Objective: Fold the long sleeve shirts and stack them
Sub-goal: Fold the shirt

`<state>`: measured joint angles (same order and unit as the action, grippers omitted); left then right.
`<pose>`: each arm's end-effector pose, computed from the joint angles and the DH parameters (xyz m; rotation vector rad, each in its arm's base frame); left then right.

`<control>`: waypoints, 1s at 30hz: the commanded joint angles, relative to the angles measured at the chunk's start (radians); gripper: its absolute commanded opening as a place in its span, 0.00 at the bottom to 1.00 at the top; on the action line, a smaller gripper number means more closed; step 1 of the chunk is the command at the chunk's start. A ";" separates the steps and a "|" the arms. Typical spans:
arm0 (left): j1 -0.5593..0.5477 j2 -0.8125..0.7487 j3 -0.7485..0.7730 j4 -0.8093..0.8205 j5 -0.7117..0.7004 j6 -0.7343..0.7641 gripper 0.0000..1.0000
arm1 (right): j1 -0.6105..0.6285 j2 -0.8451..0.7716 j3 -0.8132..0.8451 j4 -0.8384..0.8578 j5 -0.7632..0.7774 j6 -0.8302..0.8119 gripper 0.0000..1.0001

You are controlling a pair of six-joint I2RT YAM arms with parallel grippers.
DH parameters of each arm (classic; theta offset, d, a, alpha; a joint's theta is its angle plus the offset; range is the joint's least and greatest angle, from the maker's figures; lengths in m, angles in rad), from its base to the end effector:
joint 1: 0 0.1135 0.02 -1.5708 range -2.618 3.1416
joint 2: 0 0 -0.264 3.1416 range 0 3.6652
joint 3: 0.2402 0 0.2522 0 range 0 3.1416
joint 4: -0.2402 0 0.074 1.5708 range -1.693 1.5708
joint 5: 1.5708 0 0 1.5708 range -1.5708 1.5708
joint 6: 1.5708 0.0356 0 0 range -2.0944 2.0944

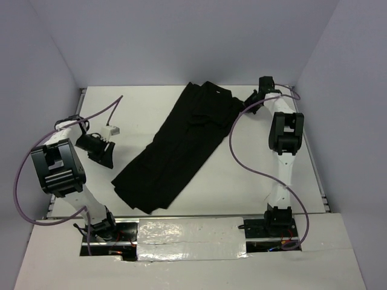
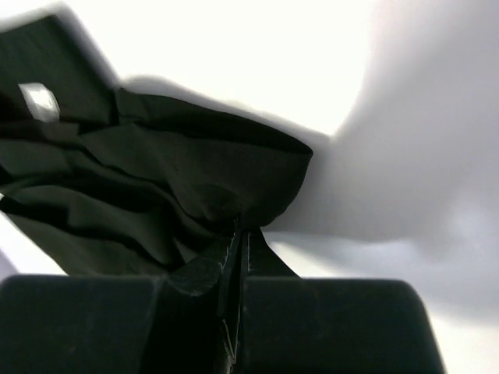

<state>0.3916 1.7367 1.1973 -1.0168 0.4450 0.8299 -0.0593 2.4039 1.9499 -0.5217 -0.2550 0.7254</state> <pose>0.2888 0.1027 0.1934 0.6198 2.7613 -0.5127 0.5222 -0.0220 0.1477 0.9004 2.4434 0.5761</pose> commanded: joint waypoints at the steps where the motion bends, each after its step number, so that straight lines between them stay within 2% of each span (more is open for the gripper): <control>1: -0.075 0.029 0.016 -0.006 0.030 -0.014 0.56 | 0.001 0.136 0.285 -0.046 -0.052 0.043 0.00; 3: -0.147 0.029 0.012 0.000 0.050 -0.018 0.56 | 0.006 0.173 0.409 -0.018 -0.053 0.057 0.06; 4: -0.173 0.027 0.008 0.001 0.060 -0.020 0.56 | 0.004 0.181 0.418 0.004 -0.052 0.058 0.10; 5: -0.219 0.029 0.001 0.001 0.072 -0.018 0.57 | 0.004 0.173 0.420 0.027 -0.050 0.058 0.22; 8: -0.288 0.038 -0.013 -0.009 0.133 -0.011 0.58 | -0.016 0.114 0.388 0.083 -0.033 0.017 0.38; 11: -0.315 0.053 -0.025 -0.008 0.176 -0.015 0.64 | -0.030 0.000 0.316 0.039 0.003 -0.105 0.46; 14: -0.329 0.069 -0.044 -0.002 0.205 -0.011 0.69 | -0.020 -0.173 0.114 0.034 0.033 -0.201 0.46; 15: -0.333 0.072 -0.050 0.000 0.218 -0.008 0.69 | -0.017 -0.224 -0.054 0.051 0.031 -0.208 0.46; 17: -0.356 0.076 -0.079 -0.005 0.260 0.011 0.69 | 0.012 -0.388 -0.249 0.150 0.019 -0.193 0.46; 18: -0.365 0.078 -0.093 0.000 0.267 0.011 0.67 | 0.024 -0.434 -0.436 0.188 0.011 -0.181 0.46; 20: -0.391 0.078 -0.134 0.033 0.258 0.011 0.63 | 0.084 -0.546 -0.584 0.277 -0.007 -0.127 0.46; 21: -0.420 0.080 -0.157 0.046 0.247 0.011 0.55 | 0.099 -0.584 -0.692 0.290 -0.010 -0.106 0.46; 23: -0.456 0.081 -0.171 0.052 0.241 0.037 0.49 | 0.170 -0.603 -0.803 0.352 -0.021 -0.044 0.46; 26: -0.493 0.090 -0.192 0.049 0.244 0.075 0.34 | 0.260 -0.571 -0.830 0.361 -0.026 -0.006 0.47; 27: -0.499 0.098 -0.209 0.053 0.241 0.083 0.23 | 0.272 -0.530 -0.823 0.347 -0.020 0.006 0.47; 29: -0.525 0.109 -0.225 0.049 0.239 0.116 0.14 | 0.288 -0.488 -0.798 0.328 -0.030 0.034 0.47; 30: -0.555 0.113 -0.240 0.047 0.233 0.126 0.06 | 0.289 -0.448 -0.784 0.321 -0.029 0.034 0.47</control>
<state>-0.1234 1.8248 0.9916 -0.9665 0.6636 0.8665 0.2375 1.9060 1.1366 -0.2276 -0.3122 0.7235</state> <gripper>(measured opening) 0.116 0.461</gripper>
